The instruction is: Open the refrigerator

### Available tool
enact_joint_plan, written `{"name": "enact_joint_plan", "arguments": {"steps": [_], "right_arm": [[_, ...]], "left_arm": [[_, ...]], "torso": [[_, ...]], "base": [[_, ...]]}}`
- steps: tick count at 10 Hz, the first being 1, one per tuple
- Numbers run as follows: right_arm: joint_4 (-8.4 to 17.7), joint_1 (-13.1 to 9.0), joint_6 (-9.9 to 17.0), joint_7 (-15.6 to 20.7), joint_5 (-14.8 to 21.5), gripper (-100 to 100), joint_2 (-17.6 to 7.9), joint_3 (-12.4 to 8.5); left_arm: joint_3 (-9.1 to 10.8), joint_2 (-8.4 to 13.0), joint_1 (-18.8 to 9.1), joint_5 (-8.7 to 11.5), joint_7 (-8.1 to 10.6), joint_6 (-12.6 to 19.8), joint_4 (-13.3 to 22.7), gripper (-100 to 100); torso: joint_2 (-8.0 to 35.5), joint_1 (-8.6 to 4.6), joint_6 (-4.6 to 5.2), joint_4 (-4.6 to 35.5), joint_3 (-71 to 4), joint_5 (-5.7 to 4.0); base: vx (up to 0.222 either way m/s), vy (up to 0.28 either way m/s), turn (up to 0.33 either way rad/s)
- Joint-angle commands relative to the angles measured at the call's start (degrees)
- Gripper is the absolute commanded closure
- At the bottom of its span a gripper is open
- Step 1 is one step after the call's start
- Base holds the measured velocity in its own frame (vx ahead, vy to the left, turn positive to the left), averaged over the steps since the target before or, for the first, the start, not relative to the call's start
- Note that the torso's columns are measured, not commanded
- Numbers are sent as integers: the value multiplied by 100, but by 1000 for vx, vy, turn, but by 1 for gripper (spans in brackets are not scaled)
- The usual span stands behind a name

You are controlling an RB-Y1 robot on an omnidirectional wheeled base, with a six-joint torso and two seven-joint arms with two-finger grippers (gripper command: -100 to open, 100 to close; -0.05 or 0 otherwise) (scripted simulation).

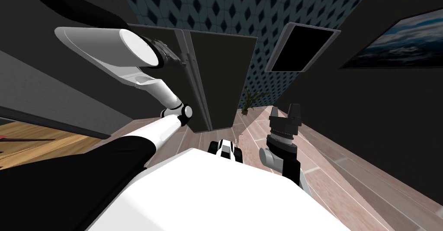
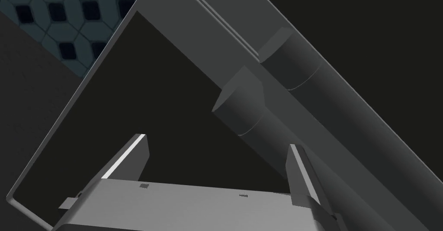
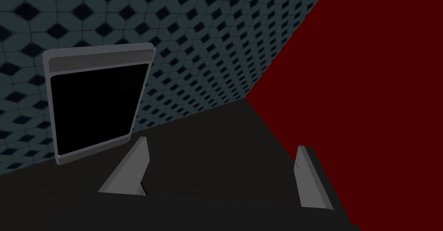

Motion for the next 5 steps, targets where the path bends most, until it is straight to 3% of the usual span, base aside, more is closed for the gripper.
{"name": "enact_joint_plan", "arguments": {"steps": [1,5], "right_arm": [[0,0,0,0,0,0,0,0],[0,0,0,0,0,0,0,0]], "left_arm": [[28,57,-178,112,72,324,96,-100],[151,243,-533,323,212,986,254,-100]], "torso": [[-4,-1,-2,2,-2,-2],[3,-1,2,2,3,-3]], "base": [[41,-45,23],[51,-54,30]]}}
